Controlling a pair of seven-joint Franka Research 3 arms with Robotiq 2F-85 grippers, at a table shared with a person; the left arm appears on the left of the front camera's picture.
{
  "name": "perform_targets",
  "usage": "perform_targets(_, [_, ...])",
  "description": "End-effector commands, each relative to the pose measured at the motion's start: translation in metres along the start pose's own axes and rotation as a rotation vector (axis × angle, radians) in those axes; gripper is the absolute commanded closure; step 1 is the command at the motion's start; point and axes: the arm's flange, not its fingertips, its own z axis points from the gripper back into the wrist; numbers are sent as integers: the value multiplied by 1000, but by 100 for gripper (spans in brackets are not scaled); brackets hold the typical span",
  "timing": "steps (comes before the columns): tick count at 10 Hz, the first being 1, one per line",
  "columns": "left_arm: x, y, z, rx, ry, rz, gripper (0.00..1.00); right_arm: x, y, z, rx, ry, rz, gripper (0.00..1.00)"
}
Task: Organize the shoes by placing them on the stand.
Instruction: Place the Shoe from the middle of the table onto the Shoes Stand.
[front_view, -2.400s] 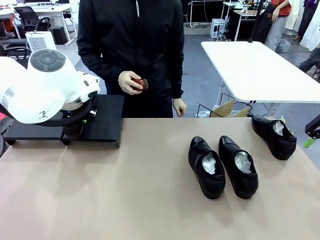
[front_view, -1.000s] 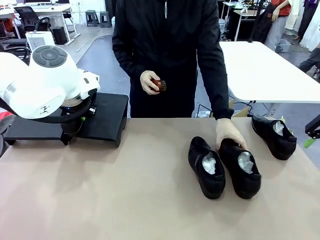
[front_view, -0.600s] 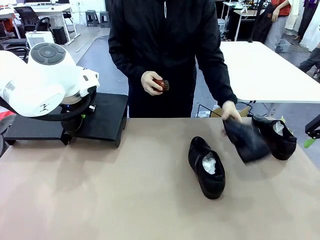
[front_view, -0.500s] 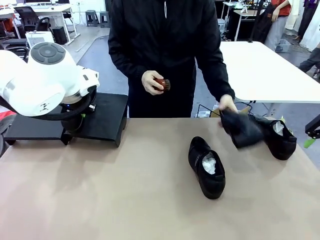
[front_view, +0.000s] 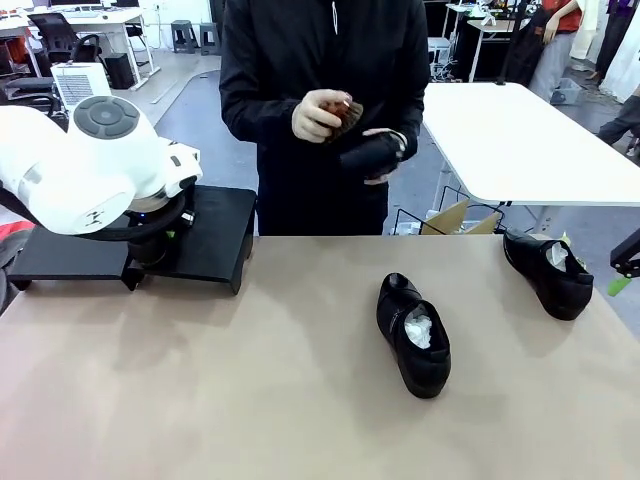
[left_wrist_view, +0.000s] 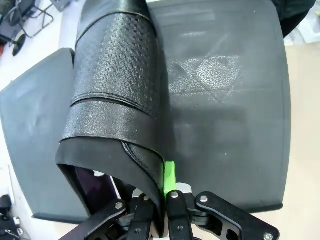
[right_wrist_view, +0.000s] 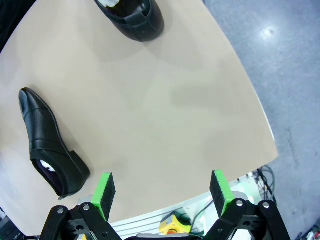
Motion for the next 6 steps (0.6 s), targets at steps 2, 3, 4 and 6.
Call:
perform_targets(2, [5, -2, -1, 4, -16, 16, 76, 1, 0, 0, 2, -4, 12, 0])
perform_targets(3, [4, -3, -2, 5, -13, 13, 57, 1, 0, 0, 2, -4, 12, 0])
perform_targets(4, [4, -3, 0, 7, -18, 16, 38, 1, 0, 0, 2, -4, 12, 0])
perform_targets(6, [7, 1, 4, 23, -19, 19, 19, 1, 0, 0, 2, -4, 12, 0])
